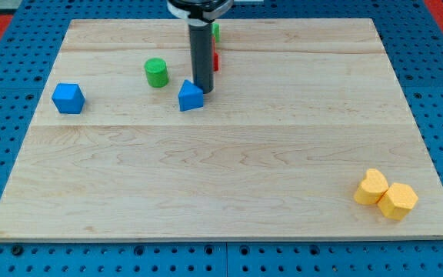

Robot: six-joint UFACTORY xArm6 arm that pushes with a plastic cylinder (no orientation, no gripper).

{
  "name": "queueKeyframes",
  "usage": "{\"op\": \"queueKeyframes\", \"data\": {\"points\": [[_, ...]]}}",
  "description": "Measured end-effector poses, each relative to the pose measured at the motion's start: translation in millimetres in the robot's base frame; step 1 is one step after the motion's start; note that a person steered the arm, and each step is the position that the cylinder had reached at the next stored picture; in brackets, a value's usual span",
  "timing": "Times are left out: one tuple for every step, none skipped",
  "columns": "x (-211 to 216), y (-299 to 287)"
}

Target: Push blue triangle closer to the blue cube

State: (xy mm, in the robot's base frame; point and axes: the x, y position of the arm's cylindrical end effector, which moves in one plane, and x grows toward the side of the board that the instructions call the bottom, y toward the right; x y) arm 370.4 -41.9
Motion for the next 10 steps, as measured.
{"op": "queueKeyframes", "data": {"points": [[19,-9],[40,-22],[58,-42],[84,-48],[88,-72],[88,-94],[87,-118],[80,-144],[73,-160],[72,-128]]}}
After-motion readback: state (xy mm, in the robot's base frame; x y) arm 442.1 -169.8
